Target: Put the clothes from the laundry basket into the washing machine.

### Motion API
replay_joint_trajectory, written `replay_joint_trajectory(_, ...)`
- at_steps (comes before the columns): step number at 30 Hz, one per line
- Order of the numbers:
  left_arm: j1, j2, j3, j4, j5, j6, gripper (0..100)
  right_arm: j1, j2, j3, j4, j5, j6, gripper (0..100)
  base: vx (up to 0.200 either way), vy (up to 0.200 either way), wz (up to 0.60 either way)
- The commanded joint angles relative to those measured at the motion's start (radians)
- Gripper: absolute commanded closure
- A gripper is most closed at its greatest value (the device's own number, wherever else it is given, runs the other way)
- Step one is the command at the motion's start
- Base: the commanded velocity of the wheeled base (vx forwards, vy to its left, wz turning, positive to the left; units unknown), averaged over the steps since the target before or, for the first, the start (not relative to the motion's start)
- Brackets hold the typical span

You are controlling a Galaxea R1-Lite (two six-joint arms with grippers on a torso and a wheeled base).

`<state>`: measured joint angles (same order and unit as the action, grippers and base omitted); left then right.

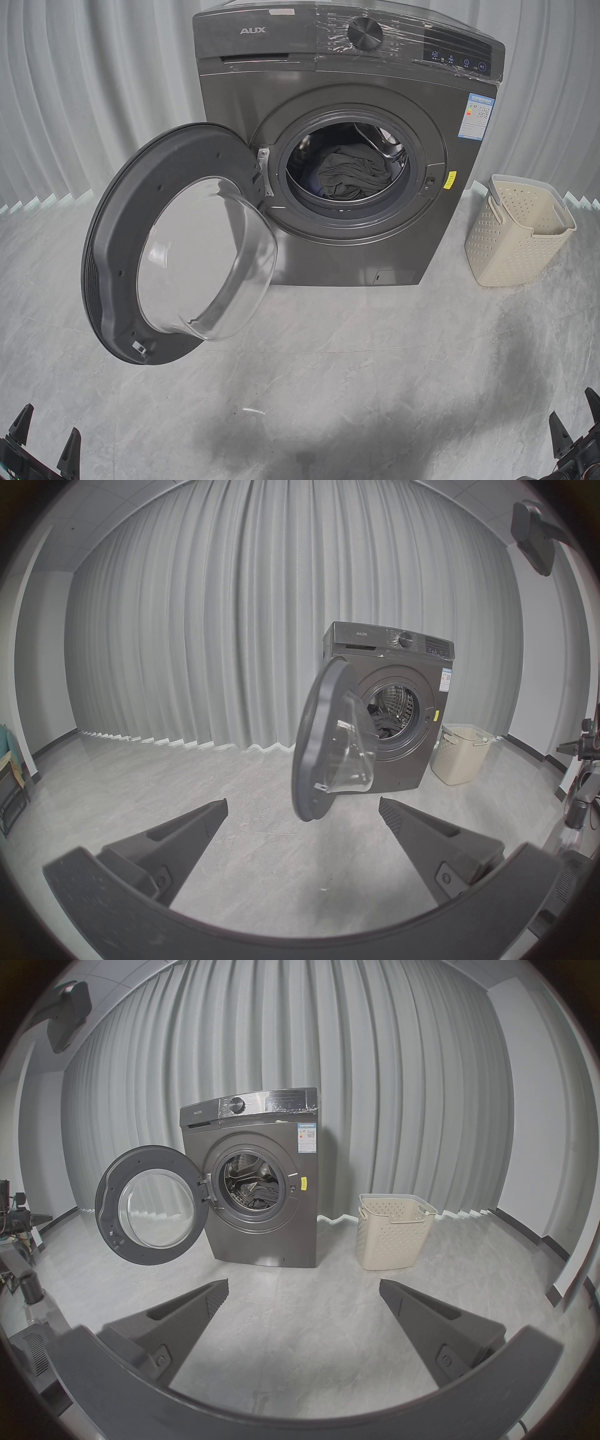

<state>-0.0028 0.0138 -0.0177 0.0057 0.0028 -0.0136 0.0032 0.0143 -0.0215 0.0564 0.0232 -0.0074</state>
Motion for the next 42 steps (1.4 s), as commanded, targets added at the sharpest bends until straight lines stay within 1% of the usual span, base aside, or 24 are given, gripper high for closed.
replay_joint_trajectory(1,0.000,-0.014,0.016,-0.001,0.002,0.007,0,0.000,-0.014,0.000,0.000,0.000,0.000,0,0.000,0.000,0.00)
replay_joint_trajectory(2,0.001,-0.014,0.016,0.000,0.003,0.012,0,0.000,-0.014,0.000,0.000,0.000,0.000,0,0.000,0.000,0.00)
replay_joint_trajectory(5,0.000,-0.014,0.016,-0.001,0.003,0.007,0,0.000,-0.014,0.000,0.000,0.000,0.001,0,0.000,0.000,0.00)
replay_joint_trajectory(9,0.001,-0.014,0.016,0.000,0.003,0.011,0,0.000,-0.014,0.000,0.000,0.000,0.001,0,0.000,0.000,0.00)
replay_joint_trajectory(10,0.001,-0.014,0.016,0.000,0.005,0.004,0,0.000,-0.014,0.000,0.000,-0.002,0.001,0,0.000,0.000,0.00)
replay_joint_trajectory(11,0.001,-0.014,0.018,-0.001,0.006,0.012,0,0.000,-0.014,0.000,0.000,-0.003,0.001,0,0.000,0.000,0.00)
replay_joint_trajectory(13,0.003,-0.014,0.007,-0.021,0.008,0.007,0,0.000,-0.014,0.000,0.000,-0.003,0.001,0,0.000,0.000,0.00)
replay_joint_trajectory(14,0.003,-0.005,-0.068,-0.073,-0.003,-0.011,0,0.000,-0.014,0.000,-0.001,-0.002,0.001,0,0.000,0.000,0.00)
replay_joint_trajectory(15,0.000,0.009,-0.119,-0.087,-0.010,-0.016,0,0.000,-0.014,0.000,0.000,-0.002,0.000,0,0.000,0.000,0.00)
replay_joint_trajectory(17,-0.010,0.090,-0.211,-0.056,-0.041,-0.016,0,0.000,-0.014,0.000,0.000,-0.002,0.000,0,0.000,0.000,0.00)
replay_joint_trajectory(19,-0.031,0.178,-0.252,-0.024,-0.076,-0.017,0,0.000,-0.014,0.000,0.000,-0.003,0.001,0,0.000,0.000,0.00)
replay_joint_trajectory(20,-0.040,0.218,-0.263,-0.020,-0.086,-0.017,0,0.000,-0.014,0.000,0.000,-0.005,0.003,0,0.000,0.000,0.00)
replay_joint_trajectory(22,-0.062,0.311,-0.289,-0.029,-0.092,-0.016,0,0.000,-0.014,0.000,0.000,-0.005,0.001,0,0.000,0.000,0.00)
replay_joint_trajectory(23,-0.065,0.319,-0.291,-0.030,-0.092,-0.016,0,0.000,-0.014,0.000,-0.001,-0.005,0.001,0,0.000,0.000,0.00)
replay_joint_trajectory(24,-0.092,0.402,-0.329,-0.049,-0.101,-0.016,0,0.000,-0.014,0.000,0.000,-0.005,0.001,0,0.000,0.000,0.00)
replay_joint_trajectory(26,-0.103,0.429,-0.341,-0.055,-0.104,-0.016,0,0.000,-0.014,0.000,0.000,-0.005,0.001,0,0.000,0.000,0.00)
replay_joint_trajectory(27,-0.141,0.537,-0.386,-0.082,-0.113,-0.017,0,0.000,-0.014,0.000,0.000,-0.006,0.003,0,0.000,0.000,0.00)
replay_joint_trajectory(29,-0.157,0.583,-0.407,-0.099,-0.115,-0.019,0,0.000,-0.014,0.000,0.000,-0.006,0.003,0,0.000,0.000,0.00)
replay_joint_trajectory(30,-0.175,0.643,-0.432,-0.121,-0.116,-0.019,0,0.000,-0.014,0.000,-0.001,-0.008,0.003,0,0.000,0.000,0.00)
replay_joint_trajectory(32,-0.189,0.726,-0.461,-0.145,-0.118,-0.017,0,0.000,-0.014,0.000,-0.001,-0.008,0.003,0,0.000,0.000,0.00)
replay_joint_trajectory(34,-0.194,0.799,-0.482,-0.176,-0.130,-0.016,0,0.000,-0.014,0.000,-0.001,-0.008,0.003,0,0.000,0.000,0.00)
replay_joint_trajectory(37,-0.189,0.903,-0.508,-0.236,-0.190,-0.017,0,0.000,-0.014,0.000,-0.001,-0.009,0.003,0,0.000,0.000,0.00)
replay_joint_trajectory(39,-0.183,0.965,-0.527,-0.270,-0.218,-0.016,0,0.000,-0.014,0.000,-0.001,-0.008,0.001,0,0.000,0.000,0.00)
replay_joint_trajectory(42,-0.183,1.038,-0.545,-0.309,-0.224,-0.014,0,0.000,-0.014,0.000,0.000,-0.008,0.001,0,0.000,0.000,0.00)
